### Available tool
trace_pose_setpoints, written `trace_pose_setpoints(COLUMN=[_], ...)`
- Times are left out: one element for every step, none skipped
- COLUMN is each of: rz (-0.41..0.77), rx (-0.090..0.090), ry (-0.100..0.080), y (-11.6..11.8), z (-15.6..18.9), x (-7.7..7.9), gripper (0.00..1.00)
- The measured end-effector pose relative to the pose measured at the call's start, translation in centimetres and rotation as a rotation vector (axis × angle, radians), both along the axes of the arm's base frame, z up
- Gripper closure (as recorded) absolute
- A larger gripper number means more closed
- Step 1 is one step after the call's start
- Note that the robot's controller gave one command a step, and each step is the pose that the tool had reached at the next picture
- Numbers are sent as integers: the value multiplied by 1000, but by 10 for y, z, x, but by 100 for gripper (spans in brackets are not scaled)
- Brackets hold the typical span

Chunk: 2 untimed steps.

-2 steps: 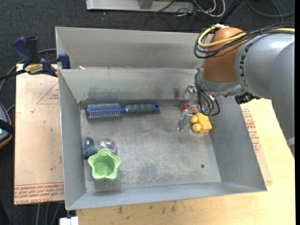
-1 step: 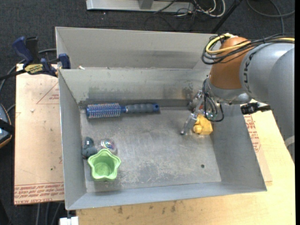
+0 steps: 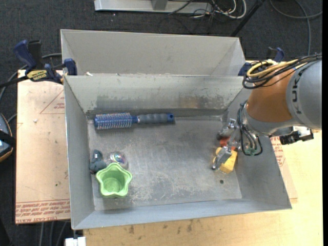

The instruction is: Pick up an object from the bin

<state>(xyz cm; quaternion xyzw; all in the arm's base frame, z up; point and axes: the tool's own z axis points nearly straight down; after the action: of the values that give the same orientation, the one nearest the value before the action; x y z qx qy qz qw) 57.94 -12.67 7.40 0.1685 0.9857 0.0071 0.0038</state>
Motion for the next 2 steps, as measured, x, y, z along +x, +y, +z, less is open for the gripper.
trace_pose_setpoints(rz=[395, 400], rx=[11, 13], ry=[-6, -3], y=[-12, -11], z=[1, 1], x=[-9, -9], gripper=[0, 100])
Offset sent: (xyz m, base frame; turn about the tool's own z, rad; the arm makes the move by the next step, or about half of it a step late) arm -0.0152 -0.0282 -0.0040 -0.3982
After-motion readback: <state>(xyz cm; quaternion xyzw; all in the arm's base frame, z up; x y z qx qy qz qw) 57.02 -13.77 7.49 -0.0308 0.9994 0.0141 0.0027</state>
